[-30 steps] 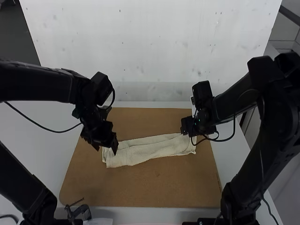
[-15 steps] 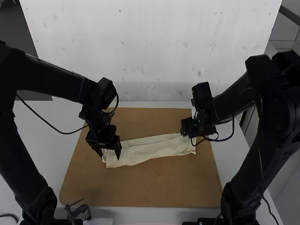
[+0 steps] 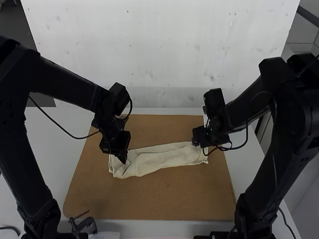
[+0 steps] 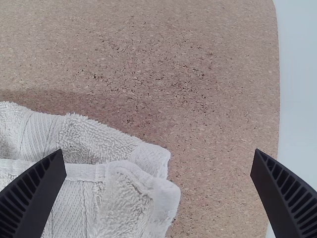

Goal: Fold the towel.

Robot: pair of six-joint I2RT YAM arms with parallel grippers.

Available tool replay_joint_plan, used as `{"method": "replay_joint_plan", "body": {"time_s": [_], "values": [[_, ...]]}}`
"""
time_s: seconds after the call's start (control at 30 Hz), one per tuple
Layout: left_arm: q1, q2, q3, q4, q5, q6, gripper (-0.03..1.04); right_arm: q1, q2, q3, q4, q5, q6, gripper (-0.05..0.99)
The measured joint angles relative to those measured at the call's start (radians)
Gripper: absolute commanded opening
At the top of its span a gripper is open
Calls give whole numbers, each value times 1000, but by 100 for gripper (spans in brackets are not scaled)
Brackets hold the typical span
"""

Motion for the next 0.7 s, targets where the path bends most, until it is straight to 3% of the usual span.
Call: {"method": "replay_joint_plan", "body": {"time_s": [0.27, 0.7], "values": [[20, -55, 0, 3, -23, 5, 2, -3, 0, 0, 0, 0, 0, 95], [174, -122, -6, 6, -80, 60, 2, -3, 0, 0, 0, 0, 0, 95]]}}
